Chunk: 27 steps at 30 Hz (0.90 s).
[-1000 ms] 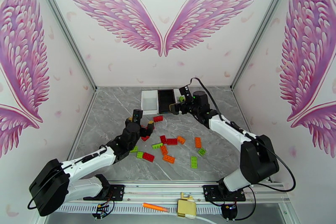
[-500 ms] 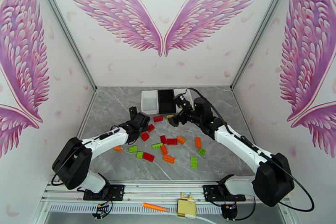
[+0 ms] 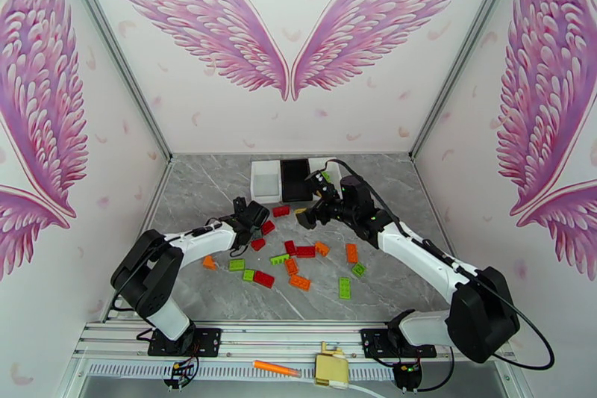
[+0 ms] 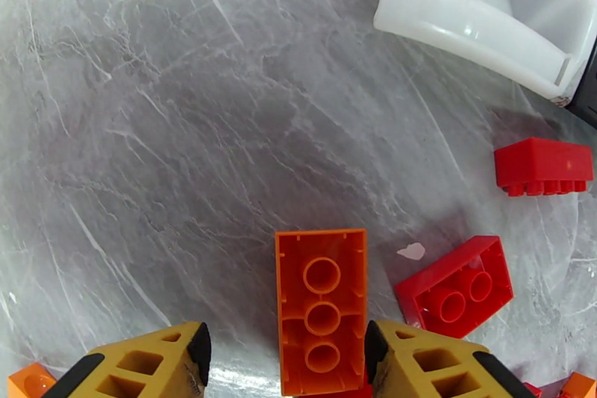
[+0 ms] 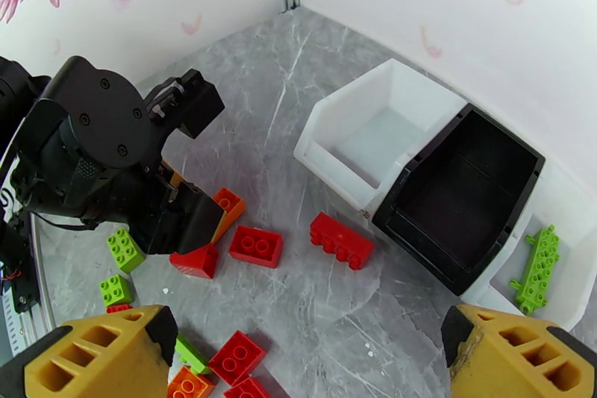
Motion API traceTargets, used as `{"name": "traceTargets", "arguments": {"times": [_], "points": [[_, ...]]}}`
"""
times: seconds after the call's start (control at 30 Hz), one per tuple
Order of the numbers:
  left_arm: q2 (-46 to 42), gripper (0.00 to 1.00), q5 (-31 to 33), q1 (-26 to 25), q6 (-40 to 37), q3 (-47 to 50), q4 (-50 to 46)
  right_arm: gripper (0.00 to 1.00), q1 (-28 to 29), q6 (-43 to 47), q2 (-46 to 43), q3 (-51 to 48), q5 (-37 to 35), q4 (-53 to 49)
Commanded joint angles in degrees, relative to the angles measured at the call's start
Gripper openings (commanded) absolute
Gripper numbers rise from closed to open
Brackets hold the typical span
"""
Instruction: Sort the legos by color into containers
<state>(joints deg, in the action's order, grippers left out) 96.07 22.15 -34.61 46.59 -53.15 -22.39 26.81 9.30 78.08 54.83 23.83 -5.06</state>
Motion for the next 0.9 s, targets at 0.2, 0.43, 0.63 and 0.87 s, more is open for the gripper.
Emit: {"name": "traceTargets", "arguments": {"times": [0.2,0.43,0.63,0.87], "points": [[3.41,0.57,-3.43,0.81,0.52,-2.23,2.28,0.99,0.59,0.44,0.98,1.42,1.53,-0.45],[4.64,0.5,-4.06,1.04,0.7,-2.01,3.17,0.99,0.7,0.03,1.01,1.66,1.21,-0.61],[4.66,0.4,-4.05,1.04,0.44,-2.23,2.66,0.99,0.69,-0.64,0.63,1.51,1.59,-0.48],[1.66,0.31,-3.28,0.75,-0.24,-2.15,1.94,0.99,0.84,-1.24,-0.05,1.51,2.3,-0.28]]}}
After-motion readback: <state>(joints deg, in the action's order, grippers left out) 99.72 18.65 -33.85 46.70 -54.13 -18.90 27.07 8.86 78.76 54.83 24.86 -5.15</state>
